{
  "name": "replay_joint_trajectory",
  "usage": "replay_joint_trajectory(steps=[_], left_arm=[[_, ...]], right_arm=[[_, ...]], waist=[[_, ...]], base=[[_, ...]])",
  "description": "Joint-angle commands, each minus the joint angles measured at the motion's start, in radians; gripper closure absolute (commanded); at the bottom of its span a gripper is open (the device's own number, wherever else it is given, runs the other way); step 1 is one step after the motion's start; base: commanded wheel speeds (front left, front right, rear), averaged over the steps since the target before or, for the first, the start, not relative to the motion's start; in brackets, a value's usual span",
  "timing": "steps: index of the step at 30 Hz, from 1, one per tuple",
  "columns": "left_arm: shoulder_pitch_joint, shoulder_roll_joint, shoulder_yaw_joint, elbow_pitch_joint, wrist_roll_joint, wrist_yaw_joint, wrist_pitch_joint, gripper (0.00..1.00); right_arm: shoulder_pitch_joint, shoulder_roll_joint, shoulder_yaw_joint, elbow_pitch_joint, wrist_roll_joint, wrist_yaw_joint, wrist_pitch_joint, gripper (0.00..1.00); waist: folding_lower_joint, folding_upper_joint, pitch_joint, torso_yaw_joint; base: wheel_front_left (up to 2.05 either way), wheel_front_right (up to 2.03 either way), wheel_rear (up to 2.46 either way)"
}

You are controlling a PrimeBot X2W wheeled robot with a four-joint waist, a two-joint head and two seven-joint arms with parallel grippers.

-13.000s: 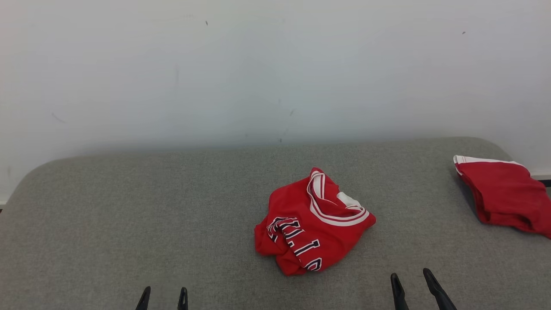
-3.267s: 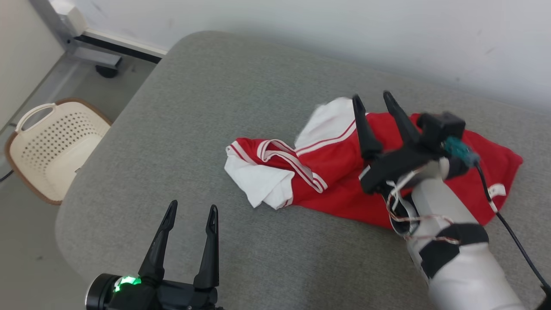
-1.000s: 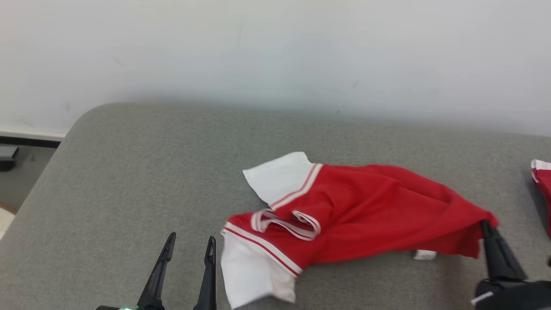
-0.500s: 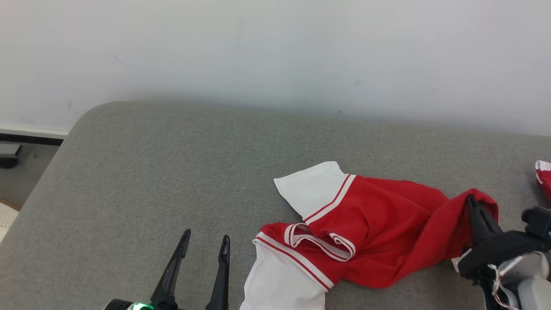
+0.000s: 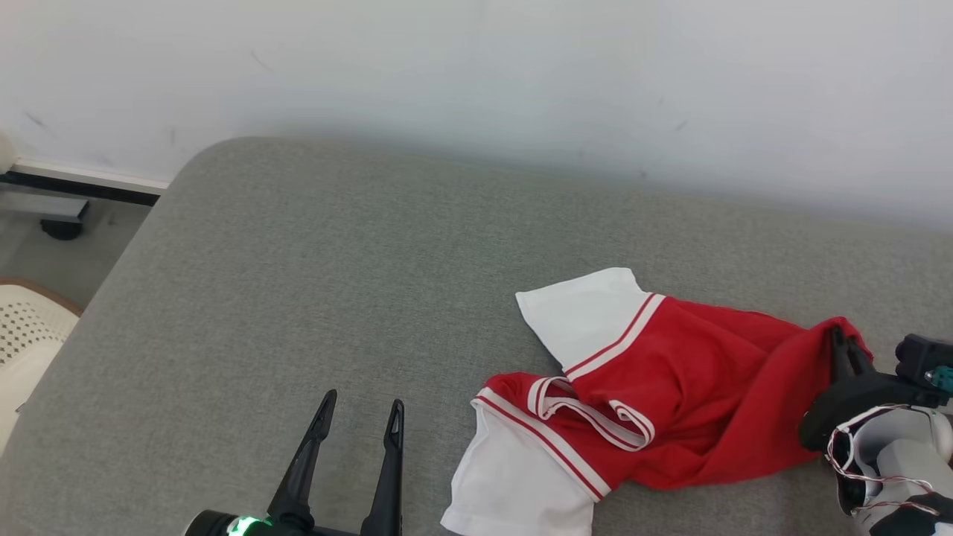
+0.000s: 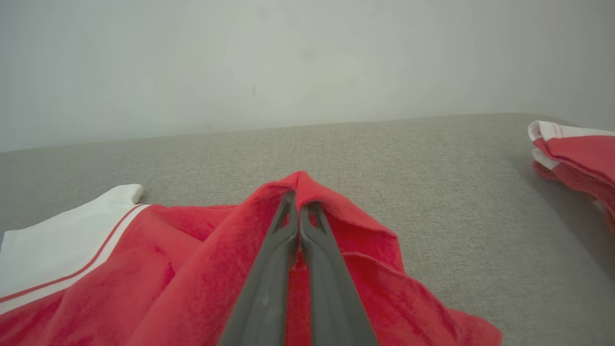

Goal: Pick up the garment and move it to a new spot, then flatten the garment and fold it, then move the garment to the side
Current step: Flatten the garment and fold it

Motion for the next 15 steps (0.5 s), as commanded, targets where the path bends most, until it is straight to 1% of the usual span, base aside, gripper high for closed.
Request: replay_joint_trajectory(steps=[1, 3, 5, 6, 9, 12, 15], left_arm=[[-0.004, 0.0, 0.002, 0.002, -0.011, 0.003, -0.002, 0.0], [0.001, 0.0, 0.006, 0.006, -0.01, 0.002, -0.002, 0.0], [0.004, 0.0, 0.009, 0.011, -0.007, -0.003, -0.002, 0.0], [0.004, 0.0, 0.011, 0.013, -0.005, -0.006, -0.002, 0.0], [-0.002, 0.0, 0.014, 0.017, 0.01, -0.017, -0.002, 0.0], [-0.011, 0.001, 0.021, 0.019, 0.018, -0.023, -0.002, 0.0], [-0.008, 0.0, 0.025, 0.021, 0.021, -0.025, -0.002, 0.0]], right_arm=[[-0.013, -0.007, -0.006, 0.009, -0.012, 0.002, -0.019, 0.0], [-0.018, 0.012, 0.002, 0.007, -0.015, 0.002, -0.044, 0.0], [-0.001, 0.04, 0.032, -0.045, 0.024, 0.002, -0.055, 0.0], [0.02, 0.032, 0.052, -0.083, 0.033, 0.002, -0.056, 0.0], [0.114, 0.002, 0.098, -0.262, 0.072, 0.001, -0.057, 0.0], [0.232, -0.006, 0.117, -0.435, 0.094, 0.001, -0.056, 0.0], [0.368, -0.02, 0.138, -0.545, 0.117, 0.001, -0.056, 0.0]], waist=[[-0.0002, -0.0001, 0.004, -0.02], [-0.0002, -0.0001, 0.008, -0.045], [-0.0002, -0.0001, 0.012, -0.073], [-0.0002, -0.0001, 0.014, -0.087], [-0.0002, -0.0001, 0.022, -0.126], [-0.0002, -0.0001, 0.029, -0.149], [-0.0002, -0.0001, 0.028, -0.165]], base=[[0.0, 0.0, 0.0], [0.0, 0.0, 0.0], [0.0, 0.0, 0.0], [0.0, 0.0, 0.0], [0.0, 0.0, 0.0], [0.0, 0.0, 0.0], [0.0, 0.0, 0.0]])
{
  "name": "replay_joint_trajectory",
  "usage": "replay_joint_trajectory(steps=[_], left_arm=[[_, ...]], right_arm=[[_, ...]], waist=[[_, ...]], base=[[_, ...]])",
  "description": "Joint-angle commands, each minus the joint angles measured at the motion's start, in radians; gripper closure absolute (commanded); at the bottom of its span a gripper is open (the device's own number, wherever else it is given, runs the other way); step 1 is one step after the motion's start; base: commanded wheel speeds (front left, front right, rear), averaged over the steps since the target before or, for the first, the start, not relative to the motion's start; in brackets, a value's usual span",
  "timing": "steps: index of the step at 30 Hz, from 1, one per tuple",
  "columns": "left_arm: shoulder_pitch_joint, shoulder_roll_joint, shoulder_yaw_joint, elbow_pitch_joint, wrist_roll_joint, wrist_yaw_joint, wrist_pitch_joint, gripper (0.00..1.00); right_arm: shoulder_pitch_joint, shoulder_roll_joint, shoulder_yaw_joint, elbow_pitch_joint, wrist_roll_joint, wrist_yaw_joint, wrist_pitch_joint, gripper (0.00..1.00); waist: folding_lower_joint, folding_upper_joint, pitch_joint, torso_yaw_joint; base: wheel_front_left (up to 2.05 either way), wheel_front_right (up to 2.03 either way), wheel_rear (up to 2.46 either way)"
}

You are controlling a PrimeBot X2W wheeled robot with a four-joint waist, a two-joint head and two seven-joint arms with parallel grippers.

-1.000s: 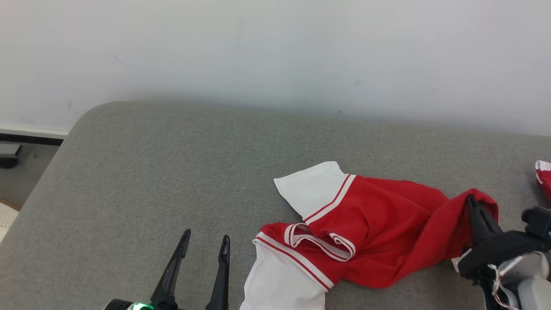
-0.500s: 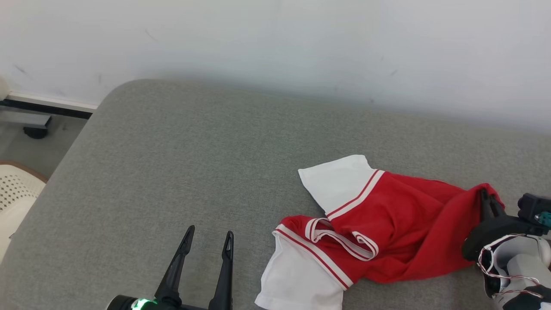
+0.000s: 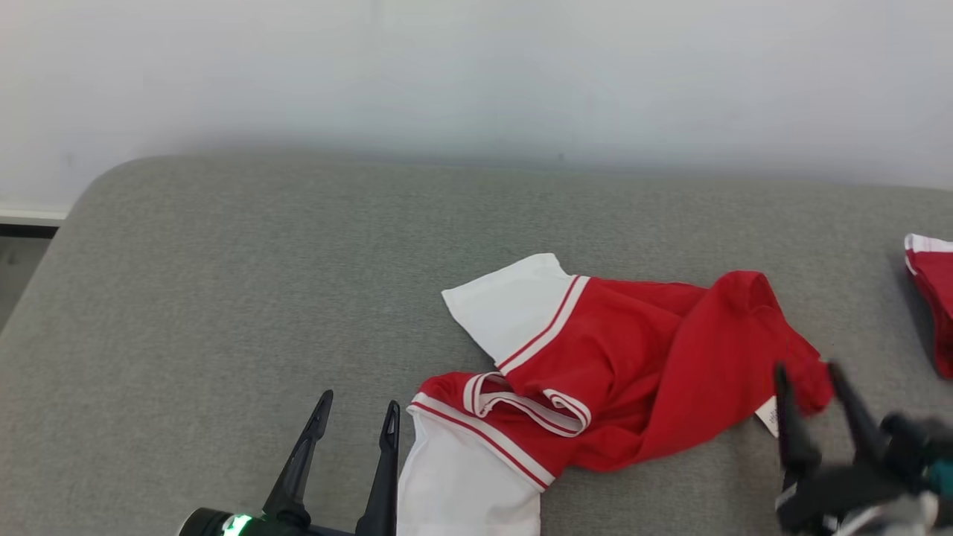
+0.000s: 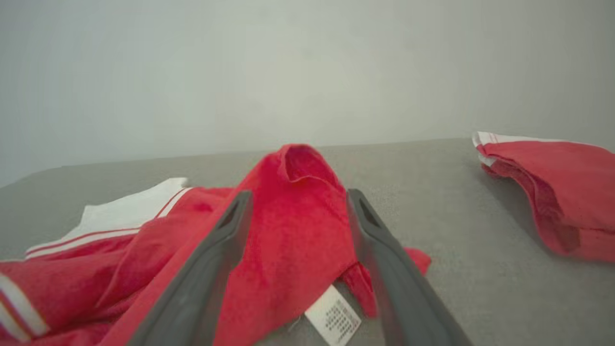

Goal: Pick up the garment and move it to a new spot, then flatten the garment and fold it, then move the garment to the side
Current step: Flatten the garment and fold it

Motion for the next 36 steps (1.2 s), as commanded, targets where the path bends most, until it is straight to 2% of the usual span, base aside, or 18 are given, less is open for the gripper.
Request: replay_joint_trajectory(steps=[1, 3, 10, 14, 18, 29, 34, 36], left_arm=[[0.002, 0.0, 0.003, 0.004, 0.004, 0.0, -0.002, 0.0], [0.018, 0.0, 0.003, 0.013, -0.005, 0.0, -0.002, 0.0], [0.066, 0.001, -0.004, 0.109, -0.039, 0.002, -0.002, 0.0], [0.071, 0.001, -0.01, 0.241, -0.072, 0.003, 0.011, 0.0], [0.042, 0.0, -0.015, 0.342, -0.142, 0.011, 0.094, 0.0], [-0.031, 0.001, -0.002, 0.506, -0.201, 0.043, 0.17, 0.0], [-0.051, 0.001, -0.009, 0.56, -0.228, 0.034, 0.21, 0.0], [-0.054, 0.0, -0.023, 0.566, -0.226, 0.023, 0.224, 1.0]], right_arm=[[0.052, -0.013, 0.006, -0.019, 0.008, 0.0, 0.0, 0.0], [0.118, -0.021, 0.009, -0.046, 0.014, 0.0, 0.0, 0.0], [0.239, 0.021, 0.007, -0.089, 0.031, 0.0, 0.0, 0.0], [0.252, 0.035, 0.026, -0.088, 0.026, 0.0, 0.0, 0.0], [0.255, 0.04, 0.028, -0.089, 0.026, 0.0, 0.0, 0.0], [0.24, 0.036, 0.041, -0.081, 0.036, 0.0, 0.0, 0.0], [0.23, 0.028, 0.049, -0.08, 0.04, 0.0, 0.0, 0.0], [0.225, 0.025, 0.048, -0.08, 0.041, 0.0, 0.0, 0.0]], waist=[[-0.0001, 0.0, 0.003, -0.025], [-0.0001, 0.0, -0.005, -0.033], [-0.0001, 0.0, -0.037, -0.072], [-0.0001, 0.0, -0.045, -0.09], [-0.0001, 0.0, -0.043, -0.098], [-0.0001, 0.0, -0.041, -0.121], [-0.0001, 0.0, -0.037, -0.13], [-0.0001, 0.0, -0.033, -0.13]], base=[[0.0, 0.0, 0.0], [0.0, 0.0, 0.0], [0.0, 0.0, 0.0], [0.0, 0.0, 0.0], [0.0, 0.0, 0.0], [0.0, 0.0, 0.0], [0.0, 0.0, 0.0], [0.0, 0.0, 0.0]])
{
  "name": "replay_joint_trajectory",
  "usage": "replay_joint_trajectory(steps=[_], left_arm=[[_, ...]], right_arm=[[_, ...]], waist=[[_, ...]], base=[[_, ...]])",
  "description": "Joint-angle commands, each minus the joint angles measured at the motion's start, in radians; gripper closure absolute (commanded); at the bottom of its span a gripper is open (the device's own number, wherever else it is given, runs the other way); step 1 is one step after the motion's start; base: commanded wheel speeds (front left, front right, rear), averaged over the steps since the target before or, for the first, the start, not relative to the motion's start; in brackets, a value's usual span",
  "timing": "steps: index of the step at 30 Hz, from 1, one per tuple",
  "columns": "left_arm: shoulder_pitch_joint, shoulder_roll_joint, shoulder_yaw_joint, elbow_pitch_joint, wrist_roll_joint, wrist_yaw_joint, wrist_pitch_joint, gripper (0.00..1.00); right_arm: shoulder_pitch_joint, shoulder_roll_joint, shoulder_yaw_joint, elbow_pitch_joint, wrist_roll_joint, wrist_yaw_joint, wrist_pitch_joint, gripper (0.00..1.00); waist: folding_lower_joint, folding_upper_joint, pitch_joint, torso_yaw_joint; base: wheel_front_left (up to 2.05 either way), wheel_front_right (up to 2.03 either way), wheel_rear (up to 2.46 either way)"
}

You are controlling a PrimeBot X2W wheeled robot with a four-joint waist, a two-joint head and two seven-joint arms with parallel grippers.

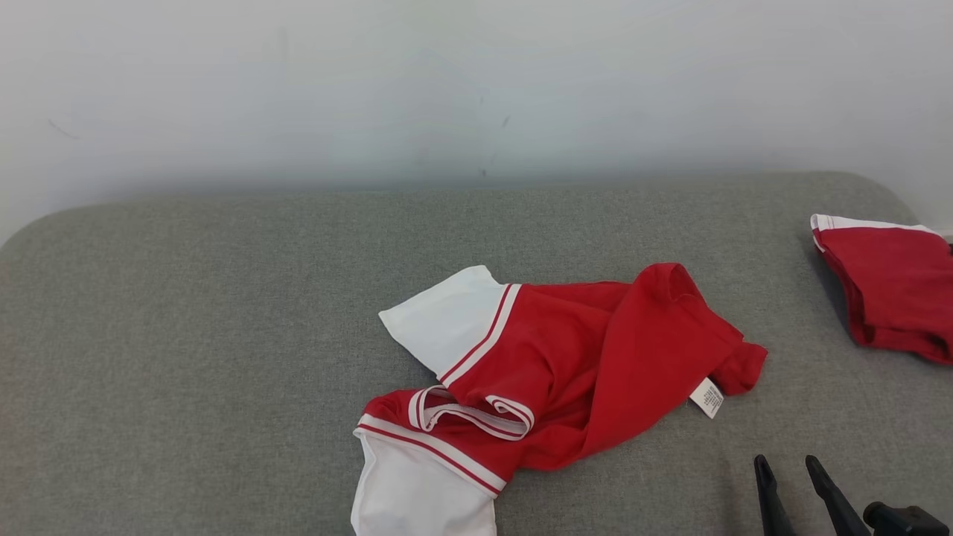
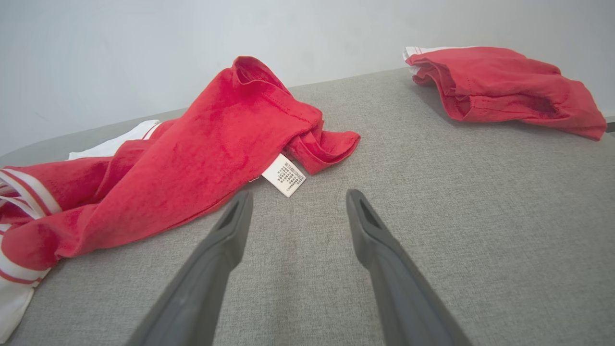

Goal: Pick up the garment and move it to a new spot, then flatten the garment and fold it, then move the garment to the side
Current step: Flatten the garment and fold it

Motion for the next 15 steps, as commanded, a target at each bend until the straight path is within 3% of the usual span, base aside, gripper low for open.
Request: replay_joint_trajectory(steps=[1, 9, 15], left_arm=[[-0.007, -0.002, -0.005, 0.003, 0.0, -0.003, 0.003, 1.0], [-0.015, 0.031, 0.012, -0.084, 0.02, 0.029, -0.055, 1.0], [-0.01, 0.067, 0.042, -0.171, 0.021, 0.054, -0.077, 1.0]], right_arm=[[-0.011, -0.005, -0.001, 0.001, 0.003, 0.0, 0.0, 0.0], [-0.074, -0.032, 0.013, 0.018, -0.023, 0.0, 0.0, 0.0], [-0.174, -0.107, 0.042, 0.076, -0.056, 0.0, 0.0, 0.0]], waist=[[0.0, 0.0, 0.002, 0.002], [0.0, 0.0, 0.025, 0.04], [0.0, 0.0, 0.048, 0.075]], base=[[0.0, 0.0, 0.0], [0.0, 0.0, 0.0], [0.0, 0.0, 0.0]])
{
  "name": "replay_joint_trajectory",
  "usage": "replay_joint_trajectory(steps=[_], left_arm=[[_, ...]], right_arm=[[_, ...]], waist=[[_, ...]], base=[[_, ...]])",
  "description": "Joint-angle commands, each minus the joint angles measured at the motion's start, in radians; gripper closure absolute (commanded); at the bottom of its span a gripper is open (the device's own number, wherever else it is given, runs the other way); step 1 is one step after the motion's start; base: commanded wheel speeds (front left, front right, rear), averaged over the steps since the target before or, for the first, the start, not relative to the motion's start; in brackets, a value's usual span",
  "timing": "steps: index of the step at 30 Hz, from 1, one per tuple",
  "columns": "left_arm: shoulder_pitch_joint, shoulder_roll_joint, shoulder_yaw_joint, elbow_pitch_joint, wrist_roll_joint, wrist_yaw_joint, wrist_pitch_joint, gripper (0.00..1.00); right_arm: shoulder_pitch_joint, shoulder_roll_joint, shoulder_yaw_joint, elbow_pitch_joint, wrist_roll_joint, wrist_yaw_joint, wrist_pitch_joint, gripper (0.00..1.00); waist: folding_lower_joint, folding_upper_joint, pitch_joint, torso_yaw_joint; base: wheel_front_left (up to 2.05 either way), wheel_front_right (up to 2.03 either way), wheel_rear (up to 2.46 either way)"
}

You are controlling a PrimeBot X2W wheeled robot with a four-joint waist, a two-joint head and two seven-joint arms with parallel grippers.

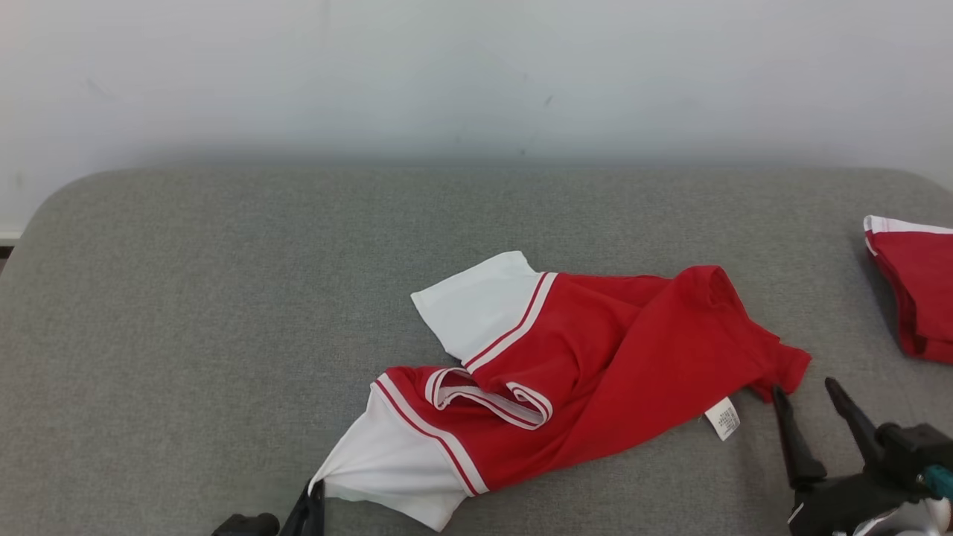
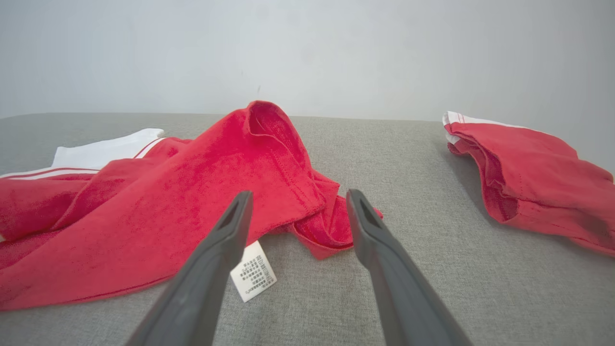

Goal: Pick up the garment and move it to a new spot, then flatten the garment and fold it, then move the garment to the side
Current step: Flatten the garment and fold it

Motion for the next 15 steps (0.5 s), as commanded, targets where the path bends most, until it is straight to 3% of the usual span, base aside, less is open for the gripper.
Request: replay_joint_trajectory(steps=[1, 7, 15], left_arm=[[-0.003, 0.01, 0.01, -0.016, -0.001, 0.009, -0.005, 1.0], [-0.01, 0.019, 0.015, -0.048, -0.009, 0.02, -0.002, 1.0], [-0.017, 0.023, 0.008, -0.062, -0.011, 0.022, -0.011, 1.0]], right_arm=[[-0.032, -0.026, 0.01, 0.025, -0.012, 0.0, 0.0, 0.0], [-0.123, -0.069, 0.078, 0.155, 0.028, 0.0, 0.008, 0.0], [-0.224, -0.056, 0.149, 0.306, 0.068, 0.0, 0.003, 0.0]], waist=[[0.0, 0.0, 0.017, 0.019], [0.0, 0.0, 0.039, 0.031], [0.0, 0.0, 0.056, 0.039]], base=[[0.0, 0.0, 0.0], [0.0, 0.0, 0.0], [0.0, 0.0, 0.0]])
